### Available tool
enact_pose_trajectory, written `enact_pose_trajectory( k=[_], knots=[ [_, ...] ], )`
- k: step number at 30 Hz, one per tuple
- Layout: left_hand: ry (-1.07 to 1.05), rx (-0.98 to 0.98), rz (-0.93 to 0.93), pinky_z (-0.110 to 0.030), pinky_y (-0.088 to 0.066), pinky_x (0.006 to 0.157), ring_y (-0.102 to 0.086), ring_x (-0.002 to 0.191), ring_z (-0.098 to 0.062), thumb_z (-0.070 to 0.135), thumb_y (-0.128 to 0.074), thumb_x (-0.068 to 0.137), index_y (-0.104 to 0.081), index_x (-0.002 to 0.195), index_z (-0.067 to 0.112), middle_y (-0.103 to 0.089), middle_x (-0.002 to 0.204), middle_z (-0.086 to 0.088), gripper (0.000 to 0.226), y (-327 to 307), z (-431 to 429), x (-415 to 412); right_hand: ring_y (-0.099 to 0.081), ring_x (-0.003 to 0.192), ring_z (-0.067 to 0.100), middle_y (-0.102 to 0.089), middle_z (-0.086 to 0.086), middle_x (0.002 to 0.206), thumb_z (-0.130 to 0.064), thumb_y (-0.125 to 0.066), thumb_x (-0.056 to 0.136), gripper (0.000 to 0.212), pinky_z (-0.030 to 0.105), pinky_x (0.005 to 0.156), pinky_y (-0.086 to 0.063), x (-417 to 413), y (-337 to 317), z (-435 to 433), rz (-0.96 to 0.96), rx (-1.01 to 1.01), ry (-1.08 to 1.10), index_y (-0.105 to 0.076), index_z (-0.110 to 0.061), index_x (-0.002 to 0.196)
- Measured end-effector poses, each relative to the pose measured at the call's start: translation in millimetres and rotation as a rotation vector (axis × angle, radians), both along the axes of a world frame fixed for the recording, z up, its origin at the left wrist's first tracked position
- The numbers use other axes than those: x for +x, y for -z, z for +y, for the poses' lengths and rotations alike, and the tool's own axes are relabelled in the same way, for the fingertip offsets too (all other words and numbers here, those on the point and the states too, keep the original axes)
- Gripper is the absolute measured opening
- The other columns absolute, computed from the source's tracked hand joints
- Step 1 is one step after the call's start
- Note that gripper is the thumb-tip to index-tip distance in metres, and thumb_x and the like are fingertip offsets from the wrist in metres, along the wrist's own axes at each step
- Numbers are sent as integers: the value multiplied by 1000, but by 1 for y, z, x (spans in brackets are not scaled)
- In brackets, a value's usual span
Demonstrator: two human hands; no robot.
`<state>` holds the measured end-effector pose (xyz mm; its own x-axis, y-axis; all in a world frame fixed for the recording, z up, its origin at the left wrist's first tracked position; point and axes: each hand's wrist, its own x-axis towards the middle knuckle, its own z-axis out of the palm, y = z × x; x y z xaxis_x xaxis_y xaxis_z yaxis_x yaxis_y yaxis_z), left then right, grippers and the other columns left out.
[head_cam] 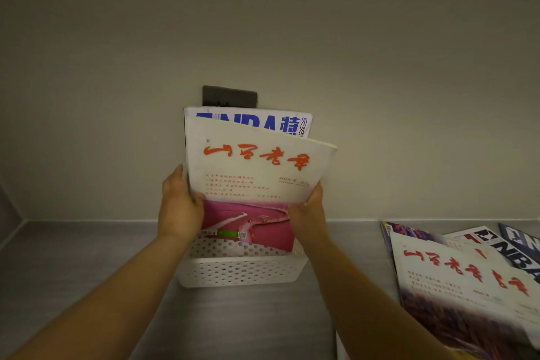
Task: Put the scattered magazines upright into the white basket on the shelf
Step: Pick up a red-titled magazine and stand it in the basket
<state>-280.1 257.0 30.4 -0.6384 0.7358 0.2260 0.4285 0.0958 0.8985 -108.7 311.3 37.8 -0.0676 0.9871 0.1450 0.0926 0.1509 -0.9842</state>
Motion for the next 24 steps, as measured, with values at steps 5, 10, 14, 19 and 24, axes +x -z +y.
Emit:
enact_pose_trajectory(
  k=[5, 10, 14, 19, 24],
  knots=[
    [33, 32, 5, -33, -43, 84, -51, 111, -26, 1, -37, 89, -40, 122, 9, -53, 126, -16, 33, -5, 11, 0, -43, 124, 28, -40, 13, 137, 19, -39, 80, 77, 50, 98, -46, -8, -6, 18, -48, -61, -30, -11, -17, 142],
    [-22, -27, 79, -32, -39, 78, -53, 108, -33, 7, -39, 91, -43, 123, 7, -57, 123, -18, 32, -4, 18, -13, -47, 119, 26, -44, 13, 135, 16, -37, 82, 69, 33, 77, -55, -13, -16, 32, -142, -52, -86, -18, -17, 140],
    [-79, -95, 165, -35, -42, 75, -56, 101, -37, 11, -39, 92, -50, 116, 4, -61, 117, -21, 28, -2, 22, -20, -48, 121, 29, -49, 14, 131, 17, -41, 81, 60, 44, 92, -51, -18, -17, 43, -169, -45, -99, -31, -13, 133],
    [-30, -210, 228, -33, -40, 71, -57, 96, -38, 13, -39, 92, -54, 110, -1, -62, 112, -24, 27, -1, 22, -29, -51, 118, 31, -51, 15, 129, 10, -50, 81, 58, 49, 95, -49, -10, -9, 41, -229, -60, -128, -33, -14, 132],
    [10, -257, 183, -41, -40, 95, -50, 114, -37, 12, -49, 88, -42, 127, 2, -53, 127, -22, 41, -11, 4, -38, -54, 96, 11, -53, 1, 116, -11, -61, 83, 51, 21, 76, -49, 9, -16, 21, -343, 22, -191, -39, -14, 129]
  ],
)
